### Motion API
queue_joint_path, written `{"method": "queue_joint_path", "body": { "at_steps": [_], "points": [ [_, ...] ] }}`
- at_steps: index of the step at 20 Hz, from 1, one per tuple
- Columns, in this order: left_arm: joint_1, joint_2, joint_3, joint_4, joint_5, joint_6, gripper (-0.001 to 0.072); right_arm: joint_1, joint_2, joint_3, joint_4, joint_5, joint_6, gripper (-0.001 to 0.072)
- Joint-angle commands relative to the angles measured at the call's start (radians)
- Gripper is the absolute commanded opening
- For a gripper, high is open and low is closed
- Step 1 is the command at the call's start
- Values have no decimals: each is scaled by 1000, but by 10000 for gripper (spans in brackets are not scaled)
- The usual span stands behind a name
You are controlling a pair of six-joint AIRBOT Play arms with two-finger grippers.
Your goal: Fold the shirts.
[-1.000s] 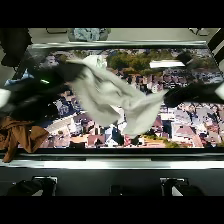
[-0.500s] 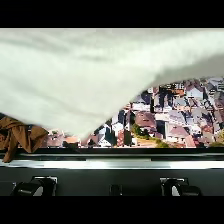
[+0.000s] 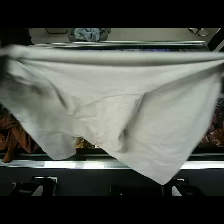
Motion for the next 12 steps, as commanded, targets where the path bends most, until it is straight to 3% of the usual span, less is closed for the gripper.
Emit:
{"method": "queue_joint_path", "body": {
  "at_steps": [1, 5, 7, 10, 11, 12],
  "points": [
    [3, -216, -144, 35, -24, -16, 29, -1, -294, -95, 23, -31, -5, 55],
    [8, -613, -101, 32, 92, 29, 30, 1, -622, -98, 197, -232, 140, 56],
    [23, -771, -33, -21, 73, 30, 31, 2, -708, -98, 320, -256, 227, 55],
    [34, -916, 77, -111, 14, 33, 61, 5, -760, -98, 383, -286, 227, 56],
    [35, -935, 114, -116, -13, 34, 177, 5, -760, -98, 380, -325, 226, 116],
    [40, -940, 156, -116, -43, 82, 387, 1, -753, -97, 381, -343, 222, 353]
  ]
}}
